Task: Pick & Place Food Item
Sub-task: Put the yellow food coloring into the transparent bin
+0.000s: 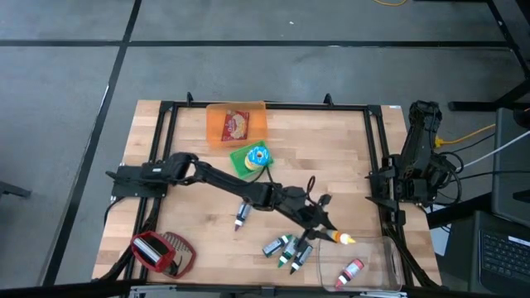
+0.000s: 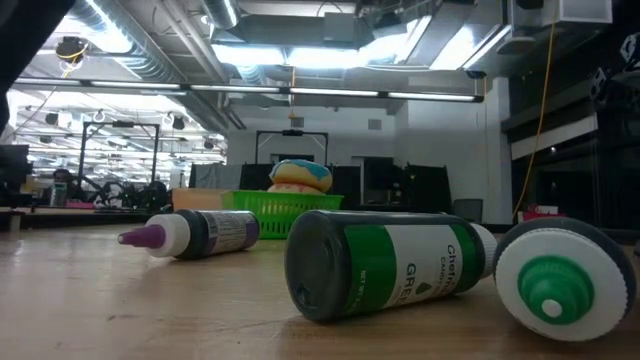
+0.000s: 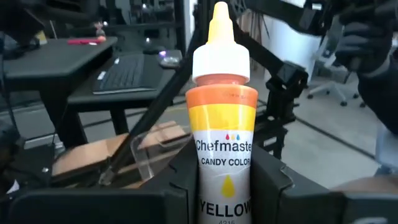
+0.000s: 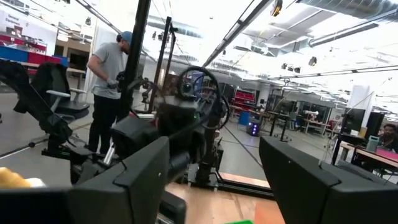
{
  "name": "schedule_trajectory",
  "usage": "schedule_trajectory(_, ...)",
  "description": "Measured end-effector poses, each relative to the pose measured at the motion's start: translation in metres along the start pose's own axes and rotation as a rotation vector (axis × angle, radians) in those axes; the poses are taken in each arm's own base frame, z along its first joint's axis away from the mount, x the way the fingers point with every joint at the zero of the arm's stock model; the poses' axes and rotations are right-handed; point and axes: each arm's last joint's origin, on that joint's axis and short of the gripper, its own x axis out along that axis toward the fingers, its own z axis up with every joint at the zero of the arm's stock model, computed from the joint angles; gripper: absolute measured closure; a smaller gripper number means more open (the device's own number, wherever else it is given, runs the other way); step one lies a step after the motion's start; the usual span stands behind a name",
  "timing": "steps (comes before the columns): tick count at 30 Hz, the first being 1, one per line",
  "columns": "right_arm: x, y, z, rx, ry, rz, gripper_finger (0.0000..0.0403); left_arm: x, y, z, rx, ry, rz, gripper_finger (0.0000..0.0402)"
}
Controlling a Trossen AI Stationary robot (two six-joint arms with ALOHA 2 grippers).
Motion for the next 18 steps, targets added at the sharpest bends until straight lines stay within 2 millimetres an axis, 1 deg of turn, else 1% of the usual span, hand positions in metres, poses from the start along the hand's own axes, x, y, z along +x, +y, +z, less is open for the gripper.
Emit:
schedule_trajectory(4,0.000,0.000,0.000,0.000,0.000,0.000,0.0151,0.005,0.010,0.000,0.000,-0.022,0.007,0.0318)
schedule_trajectory(10,0.000,0.000,0.000,0.001,0.005,-0.005,0.0151,0.023,0.009,-0.009,-0.005,-0.058,-0.068,0.0318)
schedule_trajectory(12,0.000,0.000,0.000,0.000,0.005,-0.005,0.0151,0.030,0.009,-0.019,-0.015,-0.053,-0.078,0.0318)
schedule_trajectory(16,0.000,0.000,0.000,0.000,0.005,-0.005,0.0151,0.045,0.010,-0.046,-0.069,-0.012,-0.104,0.0318)
schedule_trajectory(18,0.000,0.000,0.000,0.000,0.005,-0.005,0.0151,0.050,0.011,-0.053,-0.079,-0.006,-0.109,0.0318)
